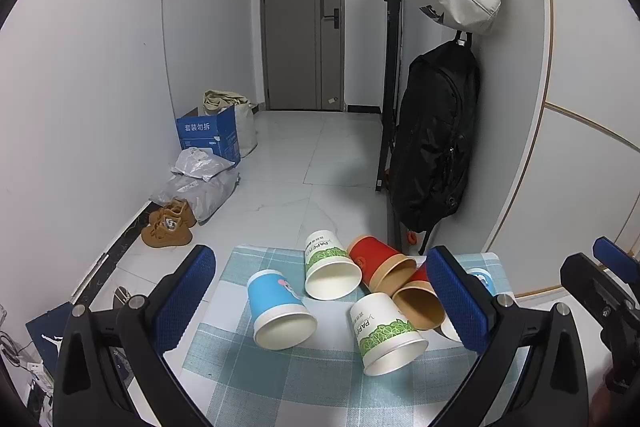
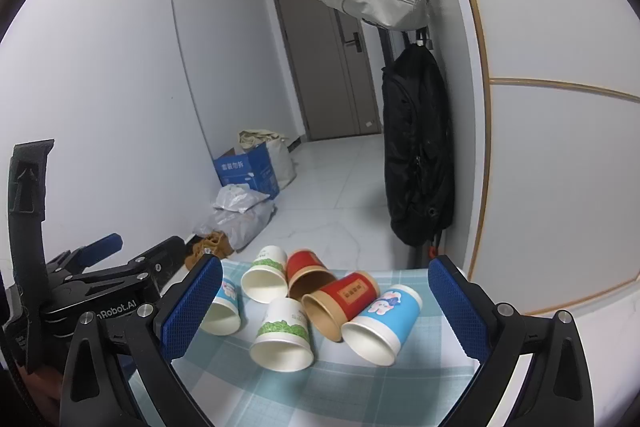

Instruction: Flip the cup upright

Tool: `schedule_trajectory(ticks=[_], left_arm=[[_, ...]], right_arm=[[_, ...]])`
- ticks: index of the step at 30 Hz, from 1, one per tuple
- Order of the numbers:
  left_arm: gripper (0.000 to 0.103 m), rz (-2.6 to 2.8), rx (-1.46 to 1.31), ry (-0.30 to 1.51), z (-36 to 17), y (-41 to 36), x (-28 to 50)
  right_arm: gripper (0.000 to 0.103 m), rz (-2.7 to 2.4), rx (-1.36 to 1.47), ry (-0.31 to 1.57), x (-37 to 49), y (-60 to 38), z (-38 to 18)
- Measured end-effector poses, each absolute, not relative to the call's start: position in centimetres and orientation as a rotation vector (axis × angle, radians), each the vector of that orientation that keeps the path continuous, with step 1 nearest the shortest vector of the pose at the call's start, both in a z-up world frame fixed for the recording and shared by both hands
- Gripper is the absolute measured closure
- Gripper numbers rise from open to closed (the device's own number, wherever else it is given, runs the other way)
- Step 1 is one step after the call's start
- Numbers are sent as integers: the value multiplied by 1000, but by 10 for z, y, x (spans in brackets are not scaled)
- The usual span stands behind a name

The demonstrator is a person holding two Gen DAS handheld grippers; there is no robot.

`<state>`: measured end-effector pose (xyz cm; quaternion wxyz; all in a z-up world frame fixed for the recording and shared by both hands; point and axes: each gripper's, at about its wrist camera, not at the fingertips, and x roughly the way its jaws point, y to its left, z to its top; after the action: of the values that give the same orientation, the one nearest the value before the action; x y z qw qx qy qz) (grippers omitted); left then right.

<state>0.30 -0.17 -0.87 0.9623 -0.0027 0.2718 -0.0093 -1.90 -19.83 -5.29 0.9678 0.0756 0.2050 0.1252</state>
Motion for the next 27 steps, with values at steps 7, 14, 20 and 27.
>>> schedule_trajectory(ticks=[7,14,20,27], left_arm=[[1,-21,-24,549,-9,0,3],[1,-26,-24,553,-10,-1,2],[1,-25,-24,553,-10,-1,3],[1,-27,-29,557,-10,0,2]], right_arm=[[0,248,152,419,-20,-199,-54],[0,243,163,427,-19,-200,-54],[0,243,163,425,-19,-200,-54],[0,243,165,431,-18,-200,-55]])
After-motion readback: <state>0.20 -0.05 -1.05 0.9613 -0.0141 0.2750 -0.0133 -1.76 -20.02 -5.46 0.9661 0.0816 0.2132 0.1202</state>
